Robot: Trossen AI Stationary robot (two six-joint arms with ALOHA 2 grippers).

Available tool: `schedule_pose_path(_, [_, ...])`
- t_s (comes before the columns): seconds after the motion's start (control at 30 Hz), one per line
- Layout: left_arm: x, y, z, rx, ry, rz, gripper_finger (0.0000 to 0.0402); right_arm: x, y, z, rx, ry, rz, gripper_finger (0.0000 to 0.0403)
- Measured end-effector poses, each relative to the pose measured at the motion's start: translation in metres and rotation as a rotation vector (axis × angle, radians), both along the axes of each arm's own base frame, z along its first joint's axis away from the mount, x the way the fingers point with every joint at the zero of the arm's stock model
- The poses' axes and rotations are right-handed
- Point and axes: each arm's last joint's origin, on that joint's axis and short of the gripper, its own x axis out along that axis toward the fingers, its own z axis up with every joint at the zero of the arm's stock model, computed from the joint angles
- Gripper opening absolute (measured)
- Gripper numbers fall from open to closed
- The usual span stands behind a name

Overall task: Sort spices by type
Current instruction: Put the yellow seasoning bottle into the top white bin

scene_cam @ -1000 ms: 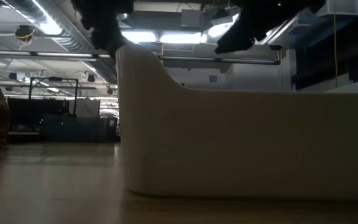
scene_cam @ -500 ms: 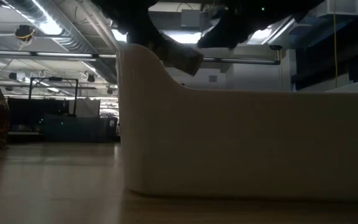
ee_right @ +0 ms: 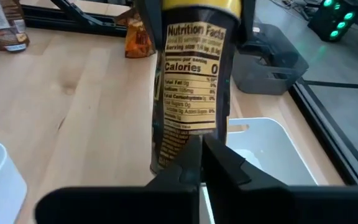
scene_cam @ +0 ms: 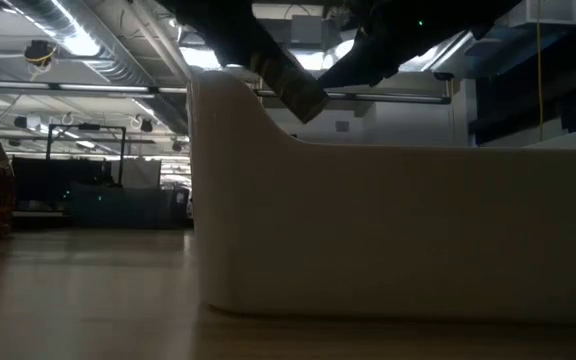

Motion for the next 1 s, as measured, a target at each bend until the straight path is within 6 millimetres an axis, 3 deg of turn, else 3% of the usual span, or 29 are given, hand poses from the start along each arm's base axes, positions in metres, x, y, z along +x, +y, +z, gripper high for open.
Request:
schedule_pose_path(0.47, [0.003, 0.010, 0.008, 0.013, -0.096, 0.023, 0.0215, 0.005, -0.001, -0.005, -0.017, -0.004, -0.032, 0.0017])
schedule_pose_path(0.63, [0.003, 0.023, 0.005, 0.020, -0.084, 0.068, 0.0218, -0.007, -0.002, -0.001, -0.024, 0.058, -0.065, 0.0018])
schedule_pose_path(0.8, [0.009, 0.045, -0.012, 0.016, -0.019, 0.137, 0.0216, -0.029, -0.001, 0.013, -0.013, 0.091, -0.096, 0.0018])
schedule_pose_path(1.0, [0.025, 0.071, -0.043, 0.006, 0.055, 0.201, 0.0217, -0.043, -0.001, 0.011, 0.023, 0.184, -0.129, 0.0019])
